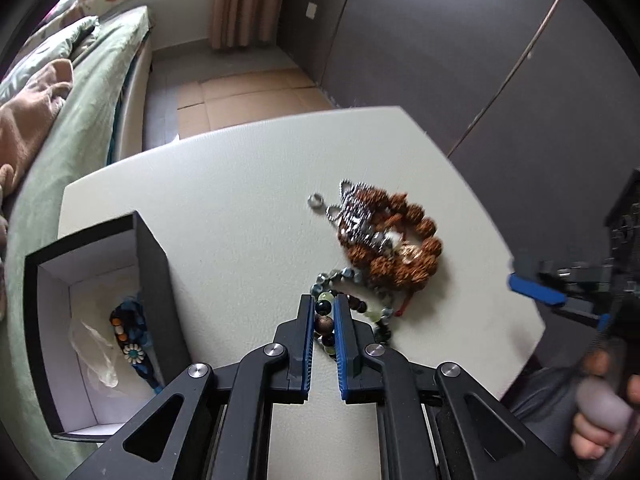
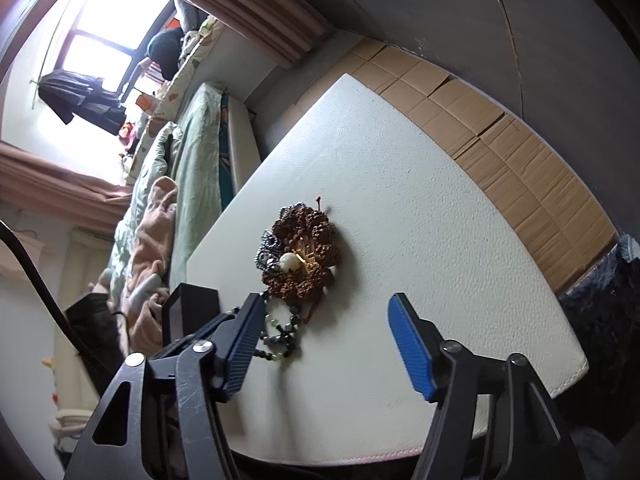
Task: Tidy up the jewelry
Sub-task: 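Move the left tool to the dark bead bracelet and grasp it, then carry the dark bracelet into the box with the left tool while the right tool grasps the silver chain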
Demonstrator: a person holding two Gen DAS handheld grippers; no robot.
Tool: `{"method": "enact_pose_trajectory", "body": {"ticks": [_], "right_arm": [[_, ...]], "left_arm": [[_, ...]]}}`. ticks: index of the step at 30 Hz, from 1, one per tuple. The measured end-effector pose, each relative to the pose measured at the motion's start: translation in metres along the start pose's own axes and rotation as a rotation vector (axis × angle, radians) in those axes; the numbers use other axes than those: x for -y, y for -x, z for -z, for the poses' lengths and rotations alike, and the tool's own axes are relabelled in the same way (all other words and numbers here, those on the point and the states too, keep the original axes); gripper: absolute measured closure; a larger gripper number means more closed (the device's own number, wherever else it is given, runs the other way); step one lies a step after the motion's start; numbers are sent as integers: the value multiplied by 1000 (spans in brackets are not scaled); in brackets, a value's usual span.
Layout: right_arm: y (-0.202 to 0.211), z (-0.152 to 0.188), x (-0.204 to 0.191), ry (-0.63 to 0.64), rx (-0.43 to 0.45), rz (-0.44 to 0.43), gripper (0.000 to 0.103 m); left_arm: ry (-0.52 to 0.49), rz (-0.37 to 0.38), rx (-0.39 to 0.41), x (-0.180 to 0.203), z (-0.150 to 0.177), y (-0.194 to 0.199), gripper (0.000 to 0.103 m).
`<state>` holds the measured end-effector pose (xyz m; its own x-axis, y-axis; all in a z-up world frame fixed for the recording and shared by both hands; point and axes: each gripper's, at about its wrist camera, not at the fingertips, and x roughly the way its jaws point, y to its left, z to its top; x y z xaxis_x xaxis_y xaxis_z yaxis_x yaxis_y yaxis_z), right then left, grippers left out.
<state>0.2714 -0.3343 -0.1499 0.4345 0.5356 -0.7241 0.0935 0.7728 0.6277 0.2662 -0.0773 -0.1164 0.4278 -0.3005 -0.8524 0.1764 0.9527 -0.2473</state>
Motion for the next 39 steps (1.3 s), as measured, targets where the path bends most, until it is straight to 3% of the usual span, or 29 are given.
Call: {"method": "enact_pose_trajectory", "body": {"ticks": [10, 21, 34, 36, 39], "right_arm": [[-16, -17, -48, 152, -35, 52, 45], [-62, -30, -104, 335, -104, 138, 55], [-116, -23, -114, 455, -215, 292, 55], [-118, -23, -110, 452, -219, 310, 76], [-111, -24, -104, 431, -209, 282, 78]], "left_arm": [[78, 41, 117, -25, -12, 39, 93], [200, 64, 230, -64, -18, 71, 93], [248, 72, 254, -83, -17, 81, 93], [250, 71, 253, -83, -17, 81, 93], [255, 70, 250, -85, -17, 81, 93]]}}
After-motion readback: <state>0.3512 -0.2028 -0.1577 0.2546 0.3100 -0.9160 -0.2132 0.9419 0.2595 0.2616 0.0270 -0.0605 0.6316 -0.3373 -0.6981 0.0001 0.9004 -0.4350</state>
